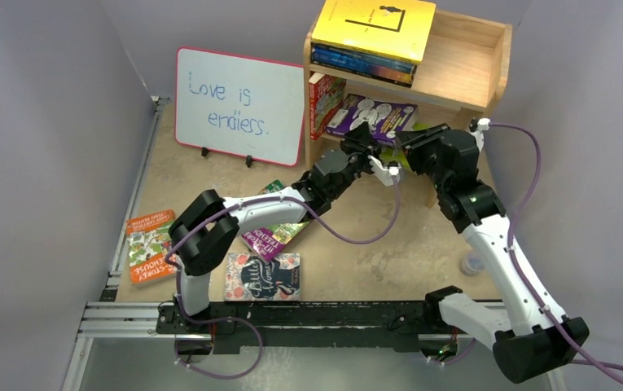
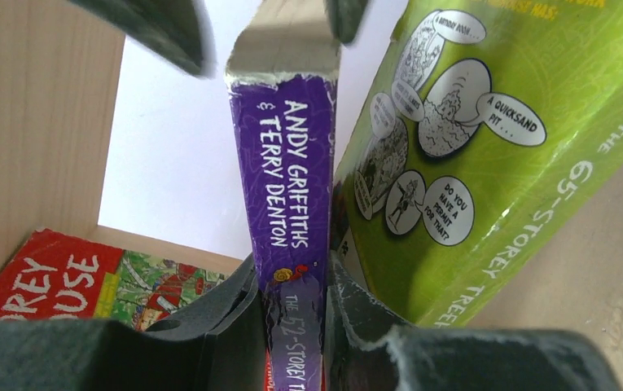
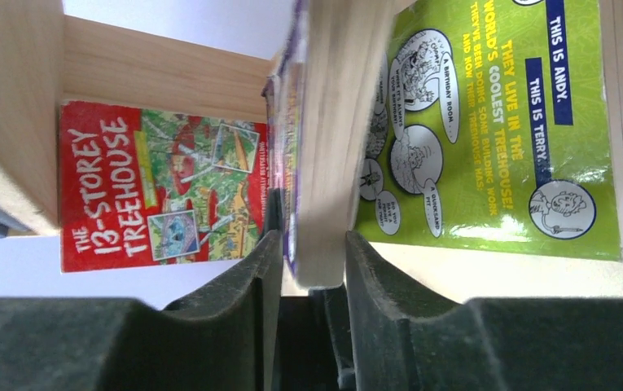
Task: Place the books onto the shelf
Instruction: Adjust the book on the shelf.
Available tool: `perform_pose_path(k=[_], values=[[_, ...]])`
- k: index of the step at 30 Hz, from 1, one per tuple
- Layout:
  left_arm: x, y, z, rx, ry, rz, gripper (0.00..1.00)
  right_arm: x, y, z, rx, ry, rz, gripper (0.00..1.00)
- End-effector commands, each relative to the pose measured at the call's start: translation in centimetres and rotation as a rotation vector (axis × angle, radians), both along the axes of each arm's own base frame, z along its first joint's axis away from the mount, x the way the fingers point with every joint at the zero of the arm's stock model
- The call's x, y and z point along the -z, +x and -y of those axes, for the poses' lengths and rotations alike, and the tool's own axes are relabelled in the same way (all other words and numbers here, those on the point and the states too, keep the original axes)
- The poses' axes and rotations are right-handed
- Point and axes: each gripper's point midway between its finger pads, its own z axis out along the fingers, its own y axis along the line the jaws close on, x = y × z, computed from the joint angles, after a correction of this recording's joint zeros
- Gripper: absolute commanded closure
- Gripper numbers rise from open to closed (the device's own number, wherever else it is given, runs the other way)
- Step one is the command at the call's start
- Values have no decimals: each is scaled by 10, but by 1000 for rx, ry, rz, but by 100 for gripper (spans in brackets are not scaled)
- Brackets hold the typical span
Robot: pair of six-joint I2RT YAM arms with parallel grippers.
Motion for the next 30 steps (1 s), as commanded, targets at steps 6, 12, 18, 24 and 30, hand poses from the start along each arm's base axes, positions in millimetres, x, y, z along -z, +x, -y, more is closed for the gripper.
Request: perform_pose_path(k=[6,12,18,24,30], values=[[-57,-7,-27,-44,-378,-58,100,-67,-26,20,53,28,203,41],[-80,-11,-42,-57,-614,-122,100,-87,-43,25,41,-3,289,35],[-110,-10,-77,-139,-945,-155,100,-83,-51,33,62,-24,286,35],[-122,0,-113,-174,-1204,-197,100,-71,-50,36,79,-32,255,35],[-137,11,-147,-125,-1415,-273,100,-63,-49,36,80,-38,235,35]])
